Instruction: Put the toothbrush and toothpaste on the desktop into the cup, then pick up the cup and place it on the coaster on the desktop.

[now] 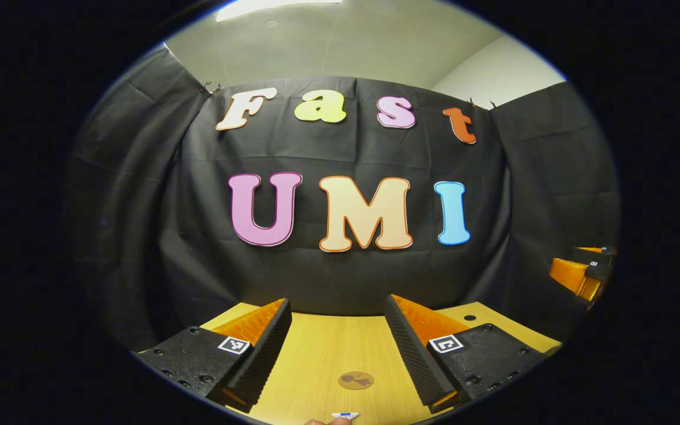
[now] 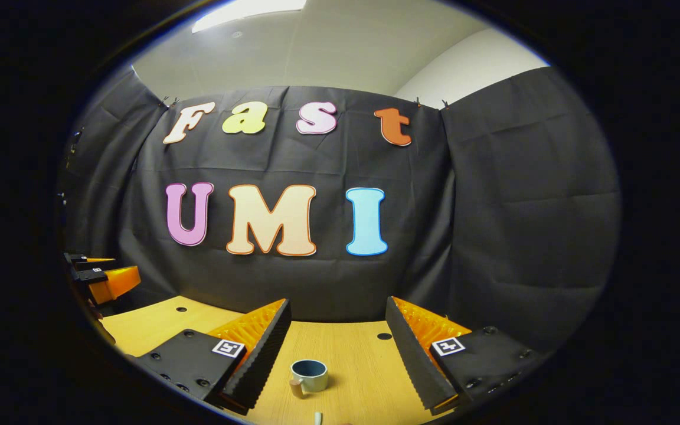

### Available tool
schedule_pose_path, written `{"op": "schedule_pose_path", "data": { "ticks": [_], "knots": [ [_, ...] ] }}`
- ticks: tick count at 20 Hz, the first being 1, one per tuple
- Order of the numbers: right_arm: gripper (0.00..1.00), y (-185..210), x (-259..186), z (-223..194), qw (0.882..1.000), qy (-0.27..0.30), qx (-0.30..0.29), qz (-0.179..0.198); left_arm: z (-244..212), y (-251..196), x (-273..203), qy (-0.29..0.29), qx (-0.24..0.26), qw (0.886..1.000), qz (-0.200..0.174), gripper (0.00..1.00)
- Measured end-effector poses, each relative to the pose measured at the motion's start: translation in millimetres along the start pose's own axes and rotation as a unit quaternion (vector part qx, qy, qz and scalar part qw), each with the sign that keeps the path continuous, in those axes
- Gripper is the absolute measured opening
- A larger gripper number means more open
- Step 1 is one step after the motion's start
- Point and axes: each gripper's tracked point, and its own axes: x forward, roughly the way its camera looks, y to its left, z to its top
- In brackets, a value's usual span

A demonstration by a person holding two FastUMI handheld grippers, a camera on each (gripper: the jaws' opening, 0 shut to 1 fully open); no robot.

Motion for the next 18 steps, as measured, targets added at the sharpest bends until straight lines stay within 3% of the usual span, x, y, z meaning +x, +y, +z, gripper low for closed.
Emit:
{"op": "schedule_pose_path", "data": {
  "ticks": [5, 11, 18],
  "knots": [
    [0.99, 1.8, 8.4, 12.6, 1.000, -0.017, 0.016, 0.001, 18.0, 3.6, 10.5, -0.020, 0.007, 1.000, 0.013, 0.94],
    [1.00, 22.9, -1.0, -21.6, 0.999, 0.026, 0.006, 0.033, 6.0, -0.6, 0.7, -0.010, -0.008, 1.000, 0.009, 0.94],
    [0.99, 16.9, -3.0, -87.0, 0.995, 0.091, -0.020, 0.033, 13.3, 4.2, -7.9, -0.023, 0.013, 1.000, 0.006, 0.94]
  ]
}}
